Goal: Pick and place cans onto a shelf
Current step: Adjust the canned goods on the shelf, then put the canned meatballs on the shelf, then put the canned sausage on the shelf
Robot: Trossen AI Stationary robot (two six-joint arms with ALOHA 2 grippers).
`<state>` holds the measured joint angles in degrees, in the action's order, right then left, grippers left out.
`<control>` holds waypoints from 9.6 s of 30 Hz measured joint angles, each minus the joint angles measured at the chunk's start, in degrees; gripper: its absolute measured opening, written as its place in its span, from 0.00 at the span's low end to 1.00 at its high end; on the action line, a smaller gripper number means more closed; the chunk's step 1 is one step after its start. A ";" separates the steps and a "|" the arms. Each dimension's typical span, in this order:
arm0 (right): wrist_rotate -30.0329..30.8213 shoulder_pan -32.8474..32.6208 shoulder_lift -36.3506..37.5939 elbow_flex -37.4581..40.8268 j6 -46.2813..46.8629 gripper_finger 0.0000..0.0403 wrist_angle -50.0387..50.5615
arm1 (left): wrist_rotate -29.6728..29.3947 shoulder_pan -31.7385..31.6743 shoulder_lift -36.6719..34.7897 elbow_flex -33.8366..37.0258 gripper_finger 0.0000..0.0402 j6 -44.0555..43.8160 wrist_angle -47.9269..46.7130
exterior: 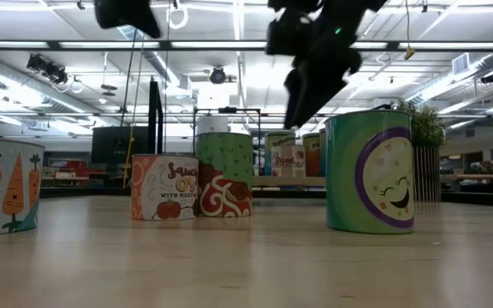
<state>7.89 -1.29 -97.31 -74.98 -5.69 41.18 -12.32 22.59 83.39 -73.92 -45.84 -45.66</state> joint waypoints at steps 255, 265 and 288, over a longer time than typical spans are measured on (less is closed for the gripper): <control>-5.55 -6.70 -10.78 -12.85 10.08 0.93 -3.68 | -3.87 13.69 -3.56 13.57 0.48 -17.75 -1.61; -7.03 -10.35 -10.41 -6.27 7.78 0.93 -24.35 | -3.77 8.46 -4.39 25.08 0.36 -19.60 12.74; -5.11 -8.56 -10.40 -0.48 14.88 0.94 -14.00 | -4.82 -1.91 7.40 27.53 0.33 -22.04 34.98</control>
<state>2.79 -9.85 -107.72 -75.46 9.18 27.18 -17.14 20.68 90.78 -46.39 -67.88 -10.68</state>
